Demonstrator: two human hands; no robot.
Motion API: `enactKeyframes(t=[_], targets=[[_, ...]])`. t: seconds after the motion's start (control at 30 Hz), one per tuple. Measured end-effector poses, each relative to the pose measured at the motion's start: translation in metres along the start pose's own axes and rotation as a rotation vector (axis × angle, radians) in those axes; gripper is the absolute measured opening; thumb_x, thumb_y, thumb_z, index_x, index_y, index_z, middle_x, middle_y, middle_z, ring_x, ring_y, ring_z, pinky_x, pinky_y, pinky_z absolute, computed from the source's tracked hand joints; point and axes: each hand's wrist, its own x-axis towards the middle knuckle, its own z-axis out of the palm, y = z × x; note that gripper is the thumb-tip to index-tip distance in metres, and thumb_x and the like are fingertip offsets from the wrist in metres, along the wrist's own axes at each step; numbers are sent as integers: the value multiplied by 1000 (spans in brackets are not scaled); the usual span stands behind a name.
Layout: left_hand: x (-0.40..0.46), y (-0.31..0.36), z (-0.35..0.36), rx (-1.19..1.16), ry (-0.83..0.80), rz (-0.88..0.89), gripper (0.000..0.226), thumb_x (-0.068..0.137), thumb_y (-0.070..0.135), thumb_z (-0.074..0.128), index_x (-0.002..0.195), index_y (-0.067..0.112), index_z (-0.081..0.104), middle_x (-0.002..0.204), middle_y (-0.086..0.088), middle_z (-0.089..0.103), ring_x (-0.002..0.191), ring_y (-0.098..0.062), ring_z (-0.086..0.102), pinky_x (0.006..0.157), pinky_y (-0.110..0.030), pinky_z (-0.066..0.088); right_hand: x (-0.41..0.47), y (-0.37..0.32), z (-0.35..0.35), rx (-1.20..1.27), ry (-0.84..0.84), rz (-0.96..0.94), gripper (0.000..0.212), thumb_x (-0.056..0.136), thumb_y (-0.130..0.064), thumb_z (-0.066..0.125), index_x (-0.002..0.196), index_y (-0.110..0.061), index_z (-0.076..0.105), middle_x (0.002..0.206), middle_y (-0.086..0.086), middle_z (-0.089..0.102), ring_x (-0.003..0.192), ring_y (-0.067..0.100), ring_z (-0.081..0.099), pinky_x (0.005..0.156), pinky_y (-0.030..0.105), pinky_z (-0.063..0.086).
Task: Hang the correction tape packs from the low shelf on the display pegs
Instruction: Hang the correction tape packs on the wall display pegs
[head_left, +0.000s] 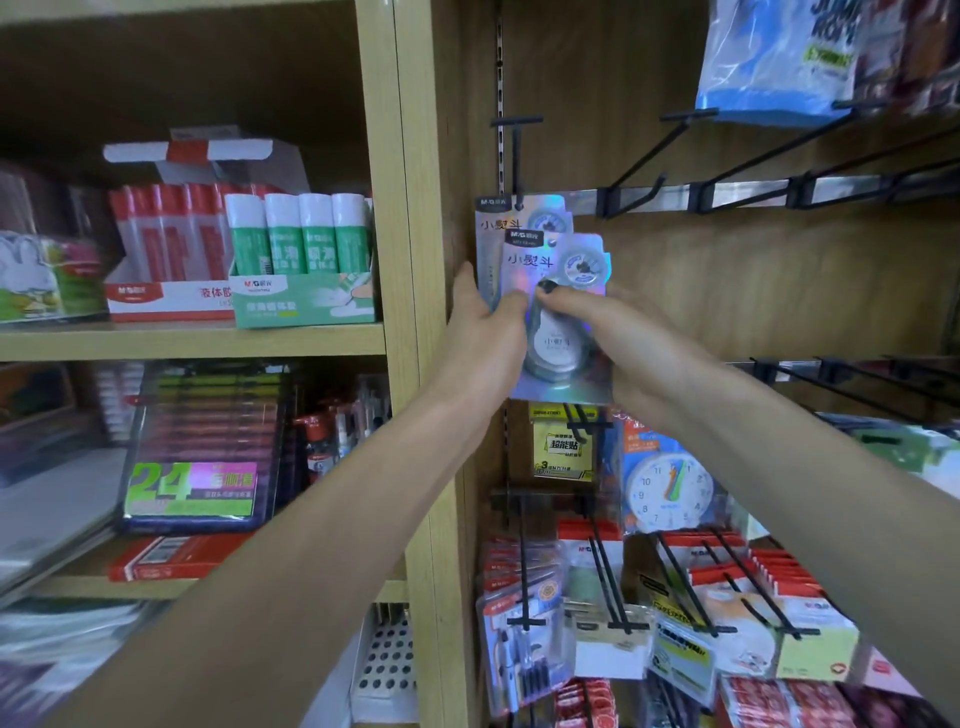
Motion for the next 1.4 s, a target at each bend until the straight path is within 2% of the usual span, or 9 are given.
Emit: enactKeyframes(t=[0.17, 0.3, 0.47, 0.63, 0.73, 0.9, 1.13, 1.27, 1.4], targets=[[16, -13, 13, 20, -90, -230, 72, 93, 51, 50, 160, 34, 29, 145, 1, 62, 132, -24, 61, 116, -47, 45, 43, 4, 4, -85, 85, 144, 23, 93, -32, 71, 110, -17, 72, 114, 11, 78, 100, 27, 74, 105, 48, 55], [26, -18, 11, -1, -89, -277, 39, 110, 28, 47, 148, 19, 42, 123, -5, 64, 106, -24, 65, 90, -35, 52, 64, 11, 5, -138, 54, 200, 17, 94, -35, 68, 103, -21, 67, 126, 17, 74, 114, 33, 71, 112, 52, 48], [36, -20, 12, 55, -34, -266, 44, 97, 23, 67, 137, 9, 56, 119, -12, 74, 106, -25, 73, 78, -32, 59, 55, 14, 1, -207, 157, 37, 7, 91, -24, 73, 95, -23, 67, 108, 10, 78, 91, 24, 75, 94, 42, 61], [16, -16, 6, 49, -42, -135, 25, 94, 2, 68, 106, 18, 53, 96, -2, 70, 83, -12, 70, 61, -20, 55, 20, 16, -13, -191, 77, -127, 28, 91, -32, 73, 117, -30, 62, 113, -3, 79, 100, 18, 77, 96, 45, 60], [-1, -14, -4, 74, -28, 0, 38, 95, 5, 71, 119, 22, 47, 109, -2, 70, 97, -15, 72, 77, -27, 58, 3, 7, -21, -247, -38, -112, 36, 92, -35, 71, 125, -42, 60, 112, -10, 79, 100, 16, 78, 95, 50, 61], [-7, -3, -8, 60, 23, 109, 39, 96, 8, 72, 124, 21, 48, 114, -3, 68, 99, -14, 72, 83, -29, 61, -7, -7, -18, -261, -65, -236, 44, 98, -15, 68, 137, -31, 56, 115, -2, 79, 100, 18, 78, 95, 46, 61], [-3, 4, -11, 168, 34, 184, 42, 104, 13, 62, 140, 18, 43, 104, 10, 66, 88, -3, 70, 73, -18, 56, 1, -15, -6, -217, 16, -213, 36, 95, -18, 70, 130, -24, 63, 108, -2, 81, 92, 16, 80, 83, 42, 65], [-5, 4, -12, 358, 49, 314, 56, 107, 14, 53, 157, 17, 29, 121, 4, 68, 87, -1, 67, 71, -11, 52, 2, -14, 0, -195, 49, -227, 34, 95, -16, 71, 127, -20, 65, 101, -4, 82, 84, 8, 79, 70, 28, 64], [-8, 8, -11, 431, 57, 325, 51, 110, 22, 47, 157, 21, 29, 113, 3, 67, 81, -4, 65, 62, -20, 48, 3, -17, 4, -193, 59, -217, 29, 94, -17, 72, 123, -20, 67, 105, 0, 81, 92, 18, 80, 82, 46, 66]])
